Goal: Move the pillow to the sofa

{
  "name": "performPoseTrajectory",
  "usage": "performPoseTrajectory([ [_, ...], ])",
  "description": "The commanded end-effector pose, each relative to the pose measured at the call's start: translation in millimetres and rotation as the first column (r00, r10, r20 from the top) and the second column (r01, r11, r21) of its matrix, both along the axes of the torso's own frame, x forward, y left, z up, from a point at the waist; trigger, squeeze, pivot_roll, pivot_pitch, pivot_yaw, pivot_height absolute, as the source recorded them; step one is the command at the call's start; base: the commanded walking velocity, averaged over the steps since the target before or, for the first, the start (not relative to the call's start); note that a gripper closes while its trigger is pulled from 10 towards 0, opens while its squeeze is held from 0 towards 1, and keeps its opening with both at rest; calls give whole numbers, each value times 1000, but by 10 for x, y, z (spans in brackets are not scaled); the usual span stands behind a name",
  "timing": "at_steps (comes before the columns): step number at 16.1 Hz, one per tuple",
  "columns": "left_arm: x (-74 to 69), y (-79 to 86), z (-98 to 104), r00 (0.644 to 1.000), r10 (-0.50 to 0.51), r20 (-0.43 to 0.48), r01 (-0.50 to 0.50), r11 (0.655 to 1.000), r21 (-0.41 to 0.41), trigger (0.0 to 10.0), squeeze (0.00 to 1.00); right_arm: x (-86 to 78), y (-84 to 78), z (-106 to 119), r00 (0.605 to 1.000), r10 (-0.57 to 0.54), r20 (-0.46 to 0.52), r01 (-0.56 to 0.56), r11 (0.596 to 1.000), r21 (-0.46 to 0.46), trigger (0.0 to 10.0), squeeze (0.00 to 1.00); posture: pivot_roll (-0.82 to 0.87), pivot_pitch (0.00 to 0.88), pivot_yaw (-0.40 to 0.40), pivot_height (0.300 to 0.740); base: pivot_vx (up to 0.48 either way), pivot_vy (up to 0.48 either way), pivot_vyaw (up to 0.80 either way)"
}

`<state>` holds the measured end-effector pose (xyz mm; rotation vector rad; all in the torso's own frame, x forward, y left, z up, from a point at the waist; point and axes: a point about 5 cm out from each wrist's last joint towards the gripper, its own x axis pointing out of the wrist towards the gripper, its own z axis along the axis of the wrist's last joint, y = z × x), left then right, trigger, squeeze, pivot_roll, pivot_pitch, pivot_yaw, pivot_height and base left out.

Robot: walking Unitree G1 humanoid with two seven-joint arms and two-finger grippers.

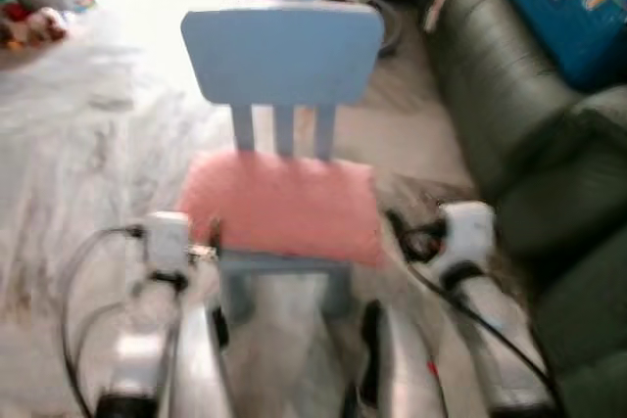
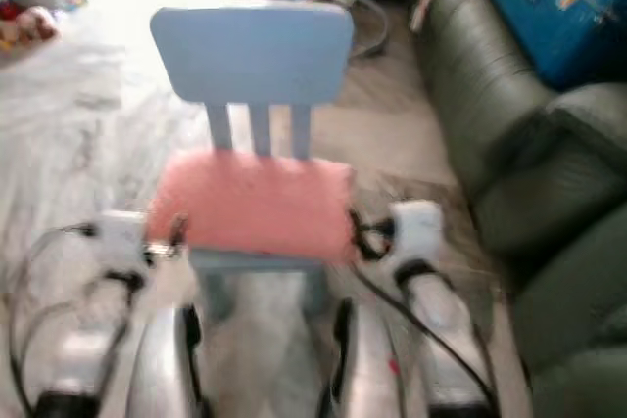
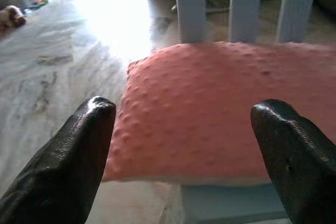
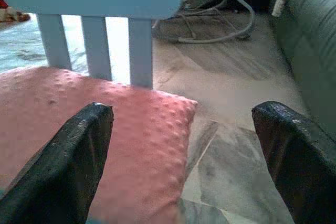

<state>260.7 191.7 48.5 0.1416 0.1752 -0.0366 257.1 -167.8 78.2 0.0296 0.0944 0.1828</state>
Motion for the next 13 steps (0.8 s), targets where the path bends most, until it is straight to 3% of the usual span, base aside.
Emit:
performPoseTrajectory([
  [1,-39,178,-4,998,55,-16,-55,998,24,10000,0,-6,120,-8,999,33,-8,-33,999,31,10000,0,-6,75,-41,427,0,0,0],
  [7,-18,232,-12,996,69,-48,-68,997,36,10000,0,-15,151,-39,998,51,-41,-49,998,31,10000,0,-5,80,-39,423,0,0,0],
  [9,-11,310,-41,993,73,-92,-70,997,36,10000,0,-34,167,-37,997,60,-47,-57,997,50,10000,0,-3,94,-41,398,0,0,0],
  [13,66,458,100,996,83,-40,-80,994,72,10000,0,25,161,-4,995,80,-57,-76,995,72,10000,0,5,134,-53,348,0,0,0],
])
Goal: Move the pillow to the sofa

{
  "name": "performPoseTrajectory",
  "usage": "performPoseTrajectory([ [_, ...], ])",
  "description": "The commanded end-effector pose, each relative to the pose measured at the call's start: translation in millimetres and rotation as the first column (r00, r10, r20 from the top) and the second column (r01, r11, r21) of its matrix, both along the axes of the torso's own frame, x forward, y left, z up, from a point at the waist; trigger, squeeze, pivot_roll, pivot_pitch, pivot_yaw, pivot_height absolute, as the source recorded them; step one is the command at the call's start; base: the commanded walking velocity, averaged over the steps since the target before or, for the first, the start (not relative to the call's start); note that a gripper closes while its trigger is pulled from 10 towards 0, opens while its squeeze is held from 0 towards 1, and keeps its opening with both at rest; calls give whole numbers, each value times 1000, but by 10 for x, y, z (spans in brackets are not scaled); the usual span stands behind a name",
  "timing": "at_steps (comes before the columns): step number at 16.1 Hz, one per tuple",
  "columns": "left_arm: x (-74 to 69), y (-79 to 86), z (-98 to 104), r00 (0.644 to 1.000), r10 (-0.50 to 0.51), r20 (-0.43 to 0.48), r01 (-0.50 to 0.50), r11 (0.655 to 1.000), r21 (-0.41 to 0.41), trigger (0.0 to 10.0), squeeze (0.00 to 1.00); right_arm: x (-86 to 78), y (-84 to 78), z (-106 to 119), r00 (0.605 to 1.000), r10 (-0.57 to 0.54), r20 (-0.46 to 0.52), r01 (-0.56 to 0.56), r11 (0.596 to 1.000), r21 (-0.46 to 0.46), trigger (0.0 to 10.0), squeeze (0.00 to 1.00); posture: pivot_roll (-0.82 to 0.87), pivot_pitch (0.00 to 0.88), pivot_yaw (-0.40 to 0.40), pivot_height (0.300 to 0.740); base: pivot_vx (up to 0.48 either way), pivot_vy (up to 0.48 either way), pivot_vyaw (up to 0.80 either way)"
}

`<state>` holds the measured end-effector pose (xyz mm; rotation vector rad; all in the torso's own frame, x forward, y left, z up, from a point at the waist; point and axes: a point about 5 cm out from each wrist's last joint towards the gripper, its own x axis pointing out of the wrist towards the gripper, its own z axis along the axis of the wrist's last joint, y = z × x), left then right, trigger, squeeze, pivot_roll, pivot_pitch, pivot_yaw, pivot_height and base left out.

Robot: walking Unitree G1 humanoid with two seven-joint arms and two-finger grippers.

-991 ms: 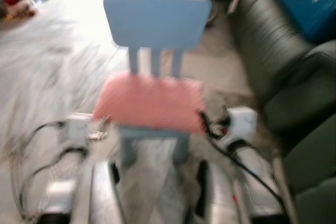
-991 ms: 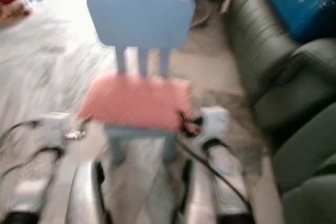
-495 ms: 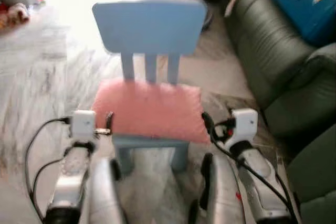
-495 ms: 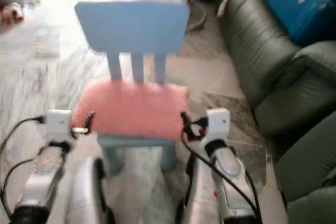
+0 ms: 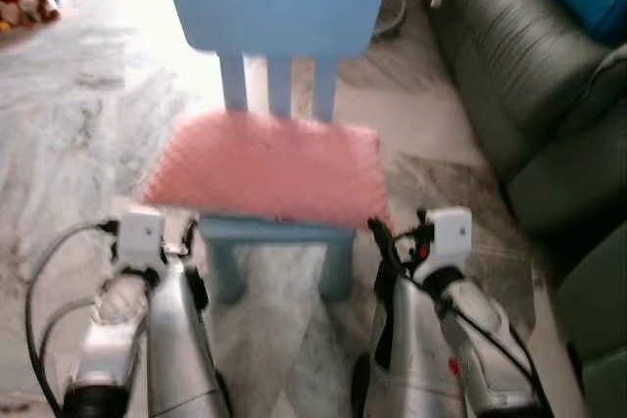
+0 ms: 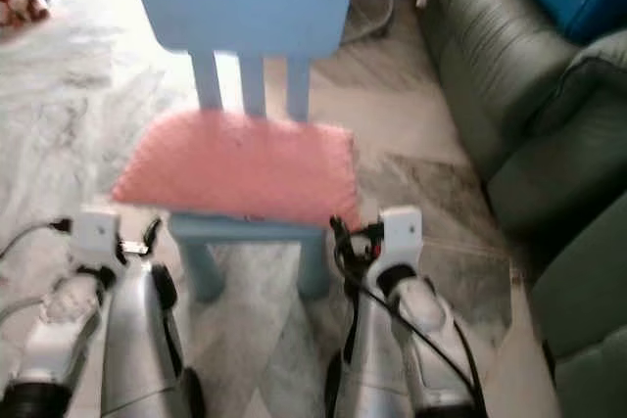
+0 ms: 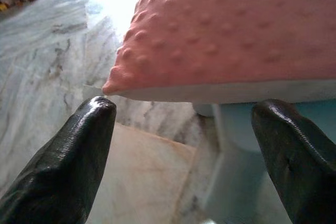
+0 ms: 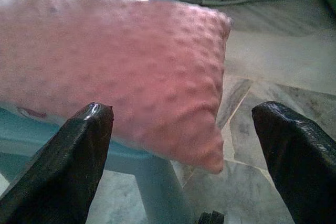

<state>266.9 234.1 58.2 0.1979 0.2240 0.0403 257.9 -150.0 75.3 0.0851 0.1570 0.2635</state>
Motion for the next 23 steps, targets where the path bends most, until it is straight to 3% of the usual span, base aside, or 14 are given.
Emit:
performPoseTrajectory([
  [1,14,58,26,1000,15,10,-15,1000,6,10000,0,30,-11,21,1000,6,-5,-6,1000,10,10000,0,5,137,-53,348,0,0,0],
  [4,198,112,344,981,66,180,-73,997,30,10000,0,238,-25,112,999,32,12,-32,999,-6,10000,0,-5,152,-49,348,0,0,0],
  [6,273,82,479,969,65,239,-75,997,35,10000,0,332,-35,174,999,40,29,-39,999,-11,10000,0,-1,162,-50,348,0,0,0],
  [10,418,7,530,968,61,243,-66,998,11,10000,0,505,0,247,998,57,38,-57,998,10,10000,0,2,182,-56,348,0,0,0],
  [12,525,-83,503,976,5,219,-12,999,30,10000,0,630,154,229,992,127,10,-127,992,11,10000,0,2,221,-59,348,0,0,0],
  [17,715,-174,629,964,-8,266,-5,999,47,10000,0,943,276,388,986,150,71,-150,989,0,10000,0,12,286,-71,348,0,0,0],
  [21,842,-107,853,934,48,353,-76,995,65,10000,0,1117,339,479,986,146,86,-141,988,-56,10000,0,17,328,-80,348,0,0,0],
  [23,873,-80,835,938,60,341,-92,992,81,10000,0,1141,354,453,987,142,74,-137,989,-60,10000,0,21,338,-84,348,0,0,0],
])
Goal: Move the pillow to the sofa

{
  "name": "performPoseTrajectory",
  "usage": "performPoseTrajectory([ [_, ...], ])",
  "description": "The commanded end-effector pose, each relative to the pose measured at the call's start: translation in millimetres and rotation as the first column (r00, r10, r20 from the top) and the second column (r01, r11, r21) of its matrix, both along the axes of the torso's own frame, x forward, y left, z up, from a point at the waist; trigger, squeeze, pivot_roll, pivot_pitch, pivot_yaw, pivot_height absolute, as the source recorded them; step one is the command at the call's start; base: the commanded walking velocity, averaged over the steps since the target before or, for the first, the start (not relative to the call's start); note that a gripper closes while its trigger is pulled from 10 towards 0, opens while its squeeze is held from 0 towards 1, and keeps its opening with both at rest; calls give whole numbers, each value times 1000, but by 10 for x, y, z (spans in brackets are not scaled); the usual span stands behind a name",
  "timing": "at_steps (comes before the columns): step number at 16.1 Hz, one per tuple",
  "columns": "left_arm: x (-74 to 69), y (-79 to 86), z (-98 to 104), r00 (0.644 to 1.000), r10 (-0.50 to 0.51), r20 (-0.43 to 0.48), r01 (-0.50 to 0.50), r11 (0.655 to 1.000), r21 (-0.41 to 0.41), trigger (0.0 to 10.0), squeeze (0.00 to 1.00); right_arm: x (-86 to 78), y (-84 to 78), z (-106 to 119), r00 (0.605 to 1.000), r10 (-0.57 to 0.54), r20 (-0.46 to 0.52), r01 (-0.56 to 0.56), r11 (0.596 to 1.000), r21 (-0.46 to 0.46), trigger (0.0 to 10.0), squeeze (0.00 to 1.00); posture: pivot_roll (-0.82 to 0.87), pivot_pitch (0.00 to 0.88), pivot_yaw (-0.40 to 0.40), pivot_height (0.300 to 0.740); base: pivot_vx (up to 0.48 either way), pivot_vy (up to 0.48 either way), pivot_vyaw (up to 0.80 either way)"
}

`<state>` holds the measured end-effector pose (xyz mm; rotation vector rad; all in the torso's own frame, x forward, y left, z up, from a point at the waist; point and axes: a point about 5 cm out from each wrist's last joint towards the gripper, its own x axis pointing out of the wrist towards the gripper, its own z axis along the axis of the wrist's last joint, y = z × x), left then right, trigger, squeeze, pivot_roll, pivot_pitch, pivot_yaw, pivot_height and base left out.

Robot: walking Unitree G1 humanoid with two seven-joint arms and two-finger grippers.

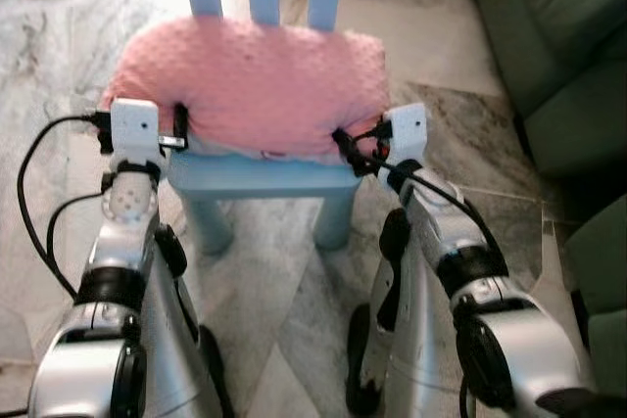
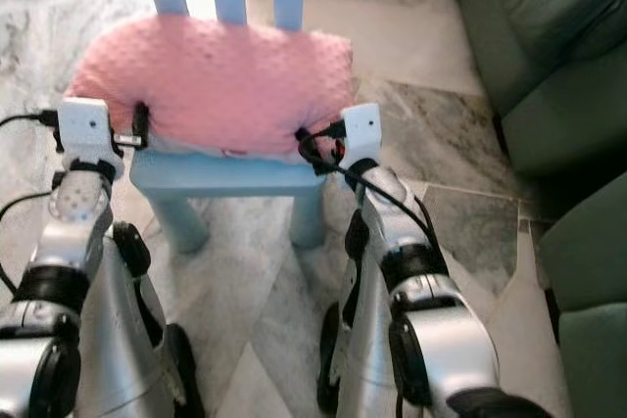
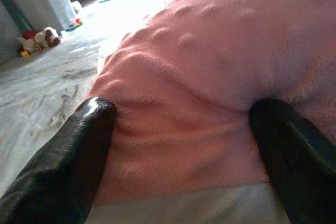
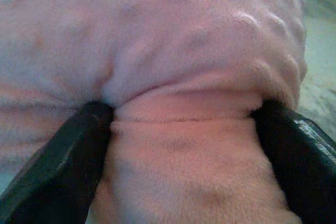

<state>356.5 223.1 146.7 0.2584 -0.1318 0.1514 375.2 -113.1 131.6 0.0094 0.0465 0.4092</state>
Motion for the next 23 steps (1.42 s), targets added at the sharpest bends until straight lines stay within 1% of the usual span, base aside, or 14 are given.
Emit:
performPoseTrajectory([
  [1,-4,35,-114,998,13,-56,-13,1000,12,10000,0,-28,-12,-168,996,-25,-86,27,999,25,0,0,22,348,-89,348,0,0,0],
  [2,-3,24,-152,997,-7,-72,8,1000,5,10000,0,-32,-1,-195,994,-27,-102,31,999,38,0,0,22,348,-89,348,0,0,0],
  [3,-7,35,-198,996,6,-92,-6,1000,4,0,0,-40,2,-227,993,-33,-112,36,999,28,0,0,21,352,-94,348,0,0,0],
  [4,-11,46,-253,993,24,-115,-26,1000,-15,0,0,-48,12,-253,992,-34,-118,37,999,28,0,0,21,352,-96,348,0,0,0],
  [5,-22,60,-328,988,56,-145,-59,998,-16,0,0,-69,38,-305,991,-30,-130,33,999,24,0,0,14,353,-101,348,0,0,0],
  [7,-28,63,-356,987,60,-147,-62,998,-7,0,0,-85,68,-327,992,-14,-124,17,1000,21,0,0,12,354,-103,348,0,0,0],
  [9,-47,155,-380,983,110,-149,-111,994,7,0,0,-84,100,-313,995,-11,-95,13,1000,19,0,0,16,354,-105,348,0,0,0],
  [12,-48,220,-355,980,151,-133,-147,988,42,0,0,-61,155,-259,997,2,-71,-1,1000,12,0,0,24,357,-113,348,0,0,0],
  [14,-24,210,-330,981,155,-121,-147,986,75,0,0,-36,231,-189,999,37,-36,-38,999,-19,0,0,22,357,-116,348,0,0,0],
  [16,-6,201,-320,979,166,-122,-156,984,83,0,0,-17,267,-144,998,51,-23,-52,998,-26,0,0,20,359,-115,348,0,0,0],
  [18,7,186,-310,979,168,-117,-158,984,86,0,0,-14,278,-133,998,58,-16,-58,998,-30,0,0,16,359,-115,348,0,0,0],
  [21,12,187,-313,975,185,-119,-172,978,115,0,0,-25,281,-148,997,70,-14,-70,997,-35,0,0,15,361,-116,348,0,0,0],
  [23,6,196,-310,976,186,-110,-174,979,109,0,0,-28,285,-143,997,74,-4,-74,997,-38,0,0,13,366,-125,348,0,0,0],
])
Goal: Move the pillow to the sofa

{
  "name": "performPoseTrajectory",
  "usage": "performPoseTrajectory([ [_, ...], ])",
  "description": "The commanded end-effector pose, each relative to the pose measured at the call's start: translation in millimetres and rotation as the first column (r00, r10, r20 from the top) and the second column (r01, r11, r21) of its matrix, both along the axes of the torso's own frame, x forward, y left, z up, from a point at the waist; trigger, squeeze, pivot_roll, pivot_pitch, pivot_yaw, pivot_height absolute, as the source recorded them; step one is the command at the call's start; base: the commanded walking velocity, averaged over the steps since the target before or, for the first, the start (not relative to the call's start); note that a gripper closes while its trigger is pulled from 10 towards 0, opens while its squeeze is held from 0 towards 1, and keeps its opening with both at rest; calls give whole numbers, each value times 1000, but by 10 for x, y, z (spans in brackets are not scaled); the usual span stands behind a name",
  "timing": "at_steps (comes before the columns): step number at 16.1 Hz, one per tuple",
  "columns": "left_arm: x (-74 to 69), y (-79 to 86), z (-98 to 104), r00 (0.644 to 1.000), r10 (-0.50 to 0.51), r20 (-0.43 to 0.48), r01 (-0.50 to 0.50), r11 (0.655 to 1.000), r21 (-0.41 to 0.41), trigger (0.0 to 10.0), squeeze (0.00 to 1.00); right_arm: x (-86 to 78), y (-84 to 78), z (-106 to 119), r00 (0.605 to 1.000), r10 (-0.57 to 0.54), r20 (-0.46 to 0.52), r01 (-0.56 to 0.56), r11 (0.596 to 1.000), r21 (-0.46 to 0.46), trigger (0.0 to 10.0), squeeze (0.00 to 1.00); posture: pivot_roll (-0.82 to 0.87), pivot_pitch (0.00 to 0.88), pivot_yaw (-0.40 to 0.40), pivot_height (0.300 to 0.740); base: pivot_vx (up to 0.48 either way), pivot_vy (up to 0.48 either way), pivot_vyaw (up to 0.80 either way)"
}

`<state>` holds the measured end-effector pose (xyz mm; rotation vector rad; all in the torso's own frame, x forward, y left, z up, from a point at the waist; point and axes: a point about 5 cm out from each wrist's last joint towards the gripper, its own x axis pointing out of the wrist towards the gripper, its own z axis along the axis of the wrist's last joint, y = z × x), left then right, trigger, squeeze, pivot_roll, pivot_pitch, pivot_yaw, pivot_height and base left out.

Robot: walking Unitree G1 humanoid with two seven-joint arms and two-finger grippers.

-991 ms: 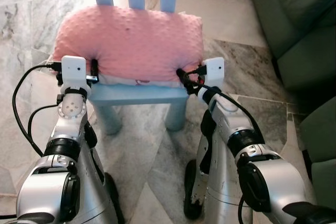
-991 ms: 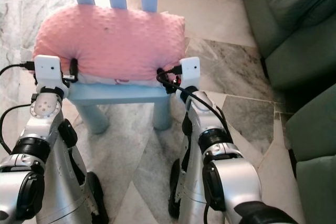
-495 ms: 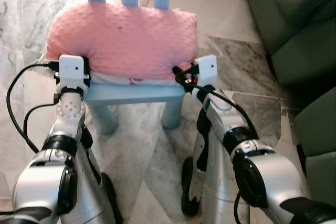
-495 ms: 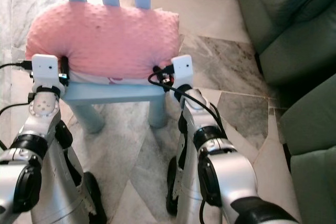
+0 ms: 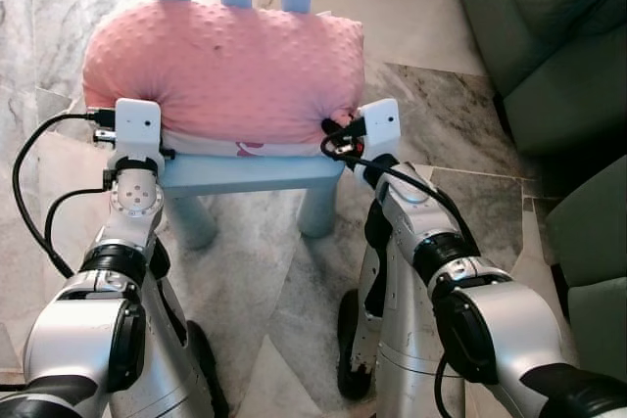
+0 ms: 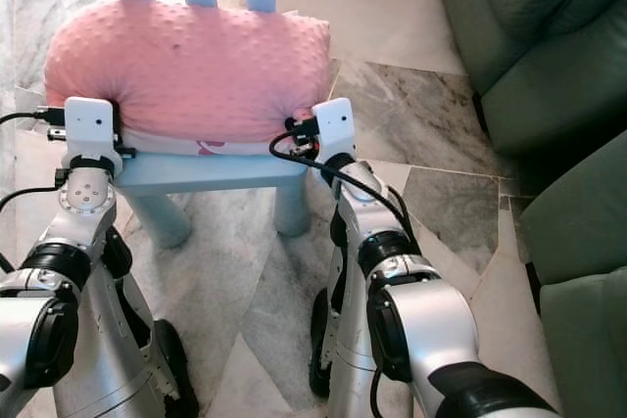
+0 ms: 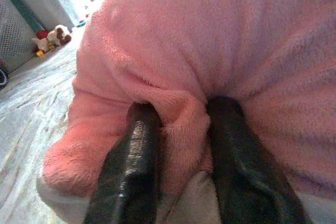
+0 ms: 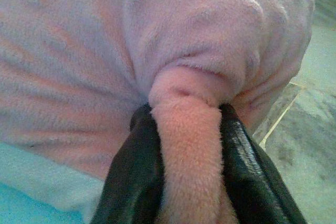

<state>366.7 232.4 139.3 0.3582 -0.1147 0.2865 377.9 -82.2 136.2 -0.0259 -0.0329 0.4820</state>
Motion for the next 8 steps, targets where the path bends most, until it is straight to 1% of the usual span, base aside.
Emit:
performPoseTrajectory([
  [1,-97,103,-233,993,42,-107,-43,999,1,0,0,-54,-23,-182,997,-1,-81,-1,1000,-23,0,0,13,366,-125,348,0,0,0],
  [2,-96,103,-229,994,42,-105,-43,999,0,0,0,-54,-15,-179,997,3,-80,-5,1000,-25,0,0,14,368,-129,348,0,0,0],
  [4,-80,92,-201,995,32,-92,-33,999,-11,0,0,-43,54,-136,997,26,-68,-28,999,-34,0,0,13,369,-131,348,0,0,0],
  [5,-55,53,-177,996,7,-88,-9,1000,-23,0,0,-31,97,-102,997,36,-61,-38,998,-40,0,0,15,368,-133,348,0,0,0],
  [8,-15,-9,-149,996,-14,-92,12,1000,-19,0,0,-6,140,-42,998,41,-53,-43,998,-38,0,0,19,354,-135,348,0,0,0],
])
